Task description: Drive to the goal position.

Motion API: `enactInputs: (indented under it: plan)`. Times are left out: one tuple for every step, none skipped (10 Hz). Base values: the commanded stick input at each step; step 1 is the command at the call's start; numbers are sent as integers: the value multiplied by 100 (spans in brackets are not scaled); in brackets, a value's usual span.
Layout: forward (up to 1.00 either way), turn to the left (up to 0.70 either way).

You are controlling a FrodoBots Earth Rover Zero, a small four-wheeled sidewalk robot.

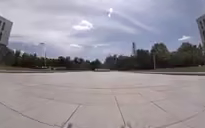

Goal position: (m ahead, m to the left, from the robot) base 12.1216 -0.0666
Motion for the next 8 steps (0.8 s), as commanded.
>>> enactInputs:
  plan:
    - [70, 0]
    - [70, 0]
    - [70, 0]
    - [70, 0]
    - [70, 0]
    - [70, 0]
    - [70, 0]
    - [70, 0]
